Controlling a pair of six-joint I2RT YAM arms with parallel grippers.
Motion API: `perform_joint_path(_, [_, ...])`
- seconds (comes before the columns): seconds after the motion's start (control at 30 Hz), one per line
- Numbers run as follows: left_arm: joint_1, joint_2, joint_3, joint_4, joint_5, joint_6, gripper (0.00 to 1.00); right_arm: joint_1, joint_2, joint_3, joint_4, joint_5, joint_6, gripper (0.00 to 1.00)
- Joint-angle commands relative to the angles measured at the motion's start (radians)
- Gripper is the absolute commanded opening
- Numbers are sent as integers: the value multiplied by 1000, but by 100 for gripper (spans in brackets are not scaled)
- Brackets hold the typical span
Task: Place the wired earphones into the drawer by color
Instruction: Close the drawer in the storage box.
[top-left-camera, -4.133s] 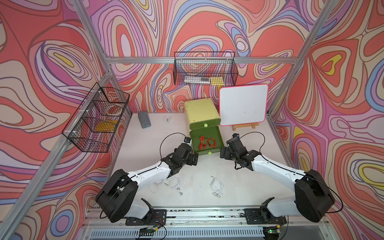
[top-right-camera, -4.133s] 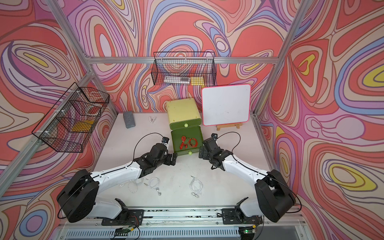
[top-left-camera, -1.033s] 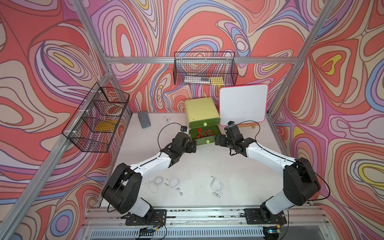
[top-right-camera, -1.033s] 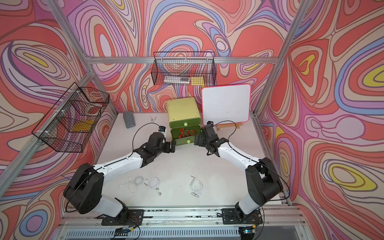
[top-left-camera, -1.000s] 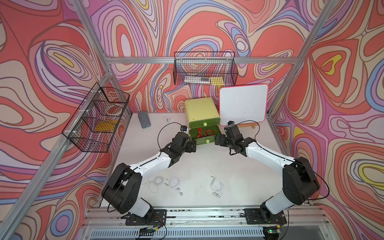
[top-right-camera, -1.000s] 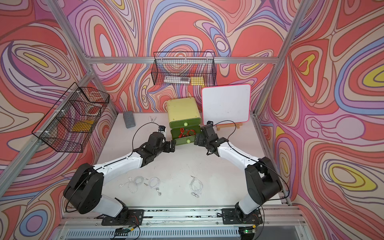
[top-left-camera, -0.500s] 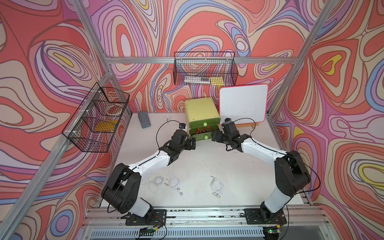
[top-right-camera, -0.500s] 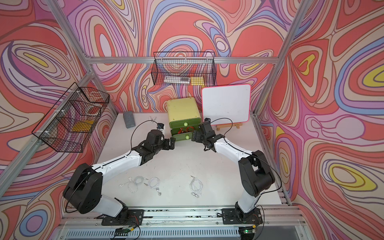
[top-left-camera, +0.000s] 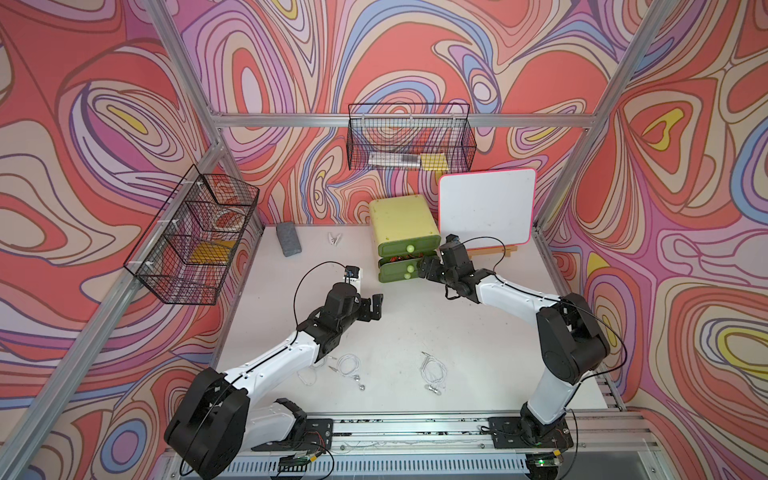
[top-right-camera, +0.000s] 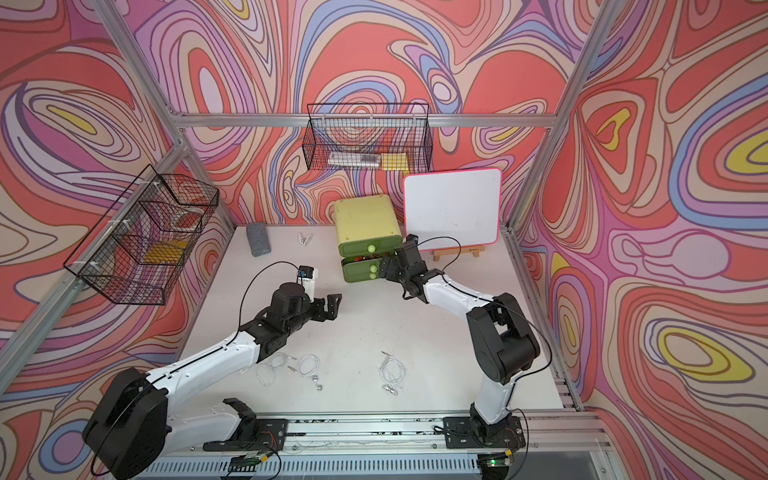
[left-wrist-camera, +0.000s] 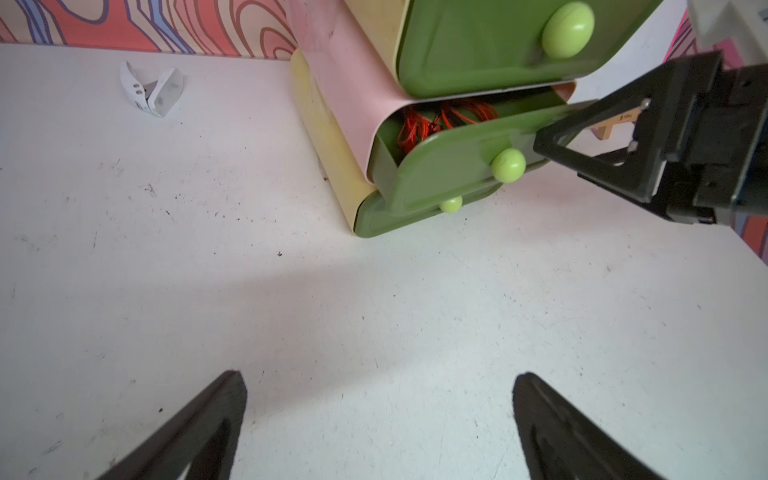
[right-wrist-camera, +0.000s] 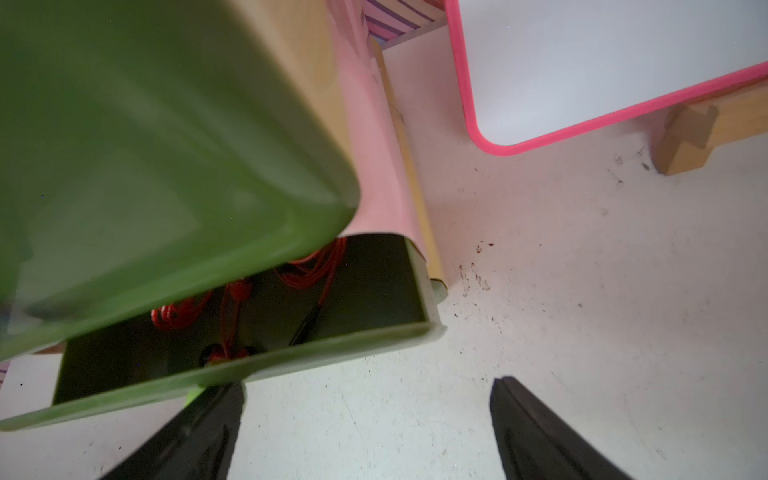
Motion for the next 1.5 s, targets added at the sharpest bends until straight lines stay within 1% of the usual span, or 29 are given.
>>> perform_joint_path(0.0, [6, -21, -9, 36, 4, 24, 99, -7, 35, 24, 85, 6, 30, 95])
perform_joint_path(0.17, [6, -35, -13, 36, -7, 32, 99, -6, 55, 1, 179, 6, 55, 95])
perform_joint_path(0.5, [5, -49, -17, 33, -17, 41, 99, -7, 100, -11, 291, 15, 102, 94])
perform_joint_path(0.9, [5, -70, -26, 33, -28, 48, 99, -6, 79, -35, 296, -8, 114, 94])
perform_joint_path(1.3, [6, -115, -56, 52, -38, 70, 99, -7, -9, -146, 294, -98, 71, 93])
perform_joint_path(1.4, [5, -133, -65, 55, -46, 74, 99, -7, -15, -187, 335, -145, 55, 92])
perform_joint_path(1.47, [6, -148, -75, 60, -53, 81, 99, -6, -12, -215, 391, -203, 36, 90])
